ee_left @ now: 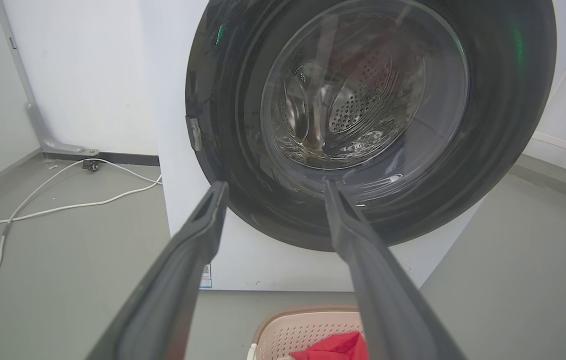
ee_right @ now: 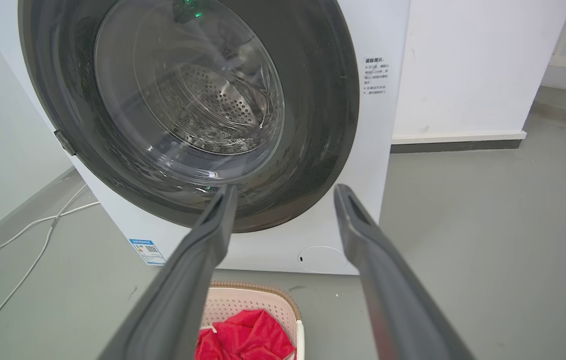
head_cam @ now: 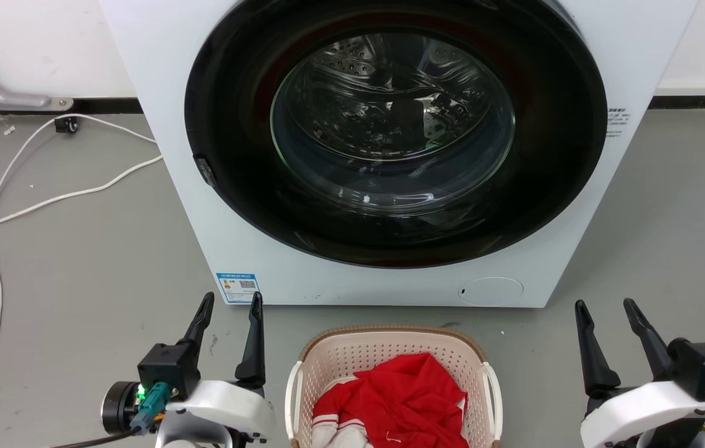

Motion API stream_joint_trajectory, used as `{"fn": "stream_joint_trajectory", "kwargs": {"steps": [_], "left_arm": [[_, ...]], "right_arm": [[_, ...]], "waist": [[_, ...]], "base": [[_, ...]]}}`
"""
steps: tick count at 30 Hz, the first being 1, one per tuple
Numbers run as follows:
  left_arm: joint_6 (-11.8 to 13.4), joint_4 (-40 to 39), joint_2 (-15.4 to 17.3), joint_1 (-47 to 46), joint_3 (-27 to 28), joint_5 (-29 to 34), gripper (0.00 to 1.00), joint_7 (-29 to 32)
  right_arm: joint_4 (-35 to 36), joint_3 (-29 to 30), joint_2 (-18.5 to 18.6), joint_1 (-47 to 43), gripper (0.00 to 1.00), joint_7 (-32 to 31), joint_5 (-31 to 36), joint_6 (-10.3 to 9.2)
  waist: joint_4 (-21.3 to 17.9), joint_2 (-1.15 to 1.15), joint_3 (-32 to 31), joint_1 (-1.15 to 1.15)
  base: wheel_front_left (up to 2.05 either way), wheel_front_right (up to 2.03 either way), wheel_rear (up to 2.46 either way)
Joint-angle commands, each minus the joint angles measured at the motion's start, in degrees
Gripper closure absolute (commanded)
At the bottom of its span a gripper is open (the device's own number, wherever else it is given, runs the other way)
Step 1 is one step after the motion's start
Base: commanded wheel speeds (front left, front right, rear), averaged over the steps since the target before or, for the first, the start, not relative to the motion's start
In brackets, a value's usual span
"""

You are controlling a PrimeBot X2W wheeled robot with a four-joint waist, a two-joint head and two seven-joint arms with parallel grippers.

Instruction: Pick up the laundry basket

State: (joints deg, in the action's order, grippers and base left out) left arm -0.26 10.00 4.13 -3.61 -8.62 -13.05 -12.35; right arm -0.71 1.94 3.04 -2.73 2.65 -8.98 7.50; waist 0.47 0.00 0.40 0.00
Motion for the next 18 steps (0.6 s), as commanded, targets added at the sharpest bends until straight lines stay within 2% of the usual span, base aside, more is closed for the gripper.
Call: {"fn": "stream_joint_trajectory", "kwargs": {"steps": [1,18], "left_arm": [[0.4,0.0,0.3,0.6,-0.1,1.3,0.0,-0.6],[0.7,0.9,0.0,0.8,-0.8,7.0,0.0,-2.2]], "right_arm": [[0.5,-0.1,-0.2,-0.7,0.0,0.0,0.8,-0.02],[1.8,0.1,-0.2,-1.8,0.0,0.9,5.6,-0.02]], "waist": [[0.0,0.0,0.0,0.0],[0.4,0.0,-0.2,0.0]], "base": [[0.0,0.0,0.0],[0.0,0.0,0.0]]}}
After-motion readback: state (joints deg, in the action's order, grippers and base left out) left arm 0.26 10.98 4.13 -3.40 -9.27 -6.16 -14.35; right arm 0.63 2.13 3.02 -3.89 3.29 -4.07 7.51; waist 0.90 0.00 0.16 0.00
